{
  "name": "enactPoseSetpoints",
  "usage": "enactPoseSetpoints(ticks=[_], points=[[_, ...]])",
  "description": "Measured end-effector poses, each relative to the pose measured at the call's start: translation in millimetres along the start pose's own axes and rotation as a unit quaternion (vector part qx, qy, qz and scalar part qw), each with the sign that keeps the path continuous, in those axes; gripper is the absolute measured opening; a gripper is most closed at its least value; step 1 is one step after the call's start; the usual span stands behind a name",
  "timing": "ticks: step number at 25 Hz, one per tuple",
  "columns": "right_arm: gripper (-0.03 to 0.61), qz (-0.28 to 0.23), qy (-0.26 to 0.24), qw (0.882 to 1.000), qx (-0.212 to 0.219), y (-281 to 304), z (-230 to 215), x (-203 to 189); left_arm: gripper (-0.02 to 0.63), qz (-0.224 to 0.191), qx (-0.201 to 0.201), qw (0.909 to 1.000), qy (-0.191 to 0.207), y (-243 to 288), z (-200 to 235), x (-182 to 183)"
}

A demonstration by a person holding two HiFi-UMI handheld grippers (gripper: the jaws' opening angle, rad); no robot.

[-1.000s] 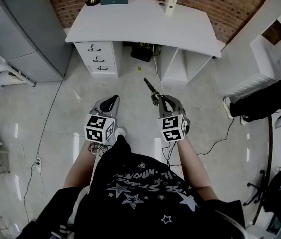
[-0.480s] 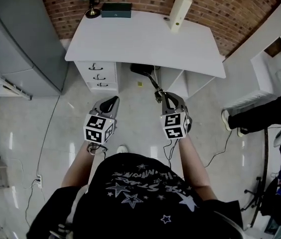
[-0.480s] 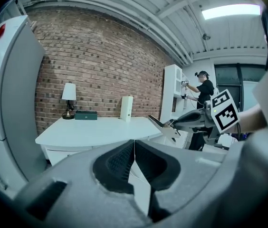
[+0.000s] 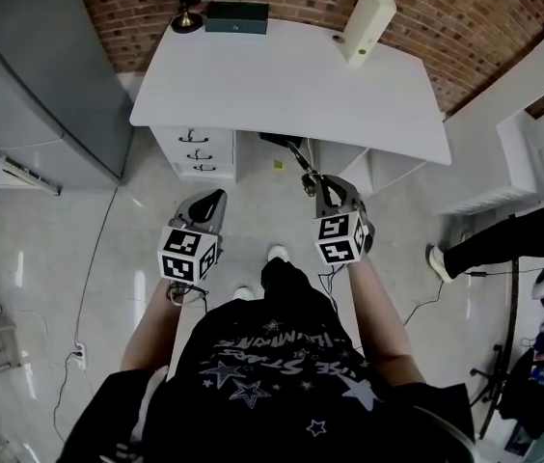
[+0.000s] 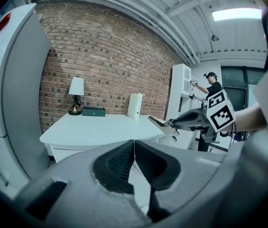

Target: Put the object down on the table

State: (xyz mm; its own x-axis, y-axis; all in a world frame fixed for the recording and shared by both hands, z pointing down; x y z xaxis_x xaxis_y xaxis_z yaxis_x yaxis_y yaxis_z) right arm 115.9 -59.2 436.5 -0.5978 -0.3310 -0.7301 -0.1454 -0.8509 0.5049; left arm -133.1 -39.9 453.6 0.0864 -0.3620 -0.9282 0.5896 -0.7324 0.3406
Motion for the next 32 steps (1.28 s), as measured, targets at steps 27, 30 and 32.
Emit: enactPoseSetpoints(ticks=[27,30,32], points=[[0.015,0.018,-0.264,0.963,0.052,265.5,-57.5,57.0,0.021,0.019,0.075,0.9968,-0.022,161.4,113.1,69.5],[0.015,0.023,-0.276,0.959,0.064,288.7,-58.9,58.9,0.021,0.025,0.082,0.996,-0.023,174.9,121.1,74.6],[0.016,0.029,-0.287,0.955,0.065,303.2,-59.5,60.0,0.021,0.029,0.086,0.9956,-0.023,181.9,126.9,75.6]])
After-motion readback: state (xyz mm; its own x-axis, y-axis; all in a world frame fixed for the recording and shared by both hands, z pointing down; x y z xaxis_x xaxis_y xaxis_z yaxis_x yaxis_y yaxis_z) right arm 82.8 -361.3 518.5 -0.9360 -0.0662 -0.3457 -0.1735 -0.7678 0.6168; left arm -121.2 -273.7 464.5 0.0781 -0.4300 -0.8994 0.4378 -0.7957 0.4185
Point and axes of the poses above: the fingertips, and each gripper's own axes: y forward along the fingers, z to its left, x out of its top, the point moved 6 cm from there along -y, backward along the fingers, and after that the axes turned 2 degrees about z, right-handed, at the moved point
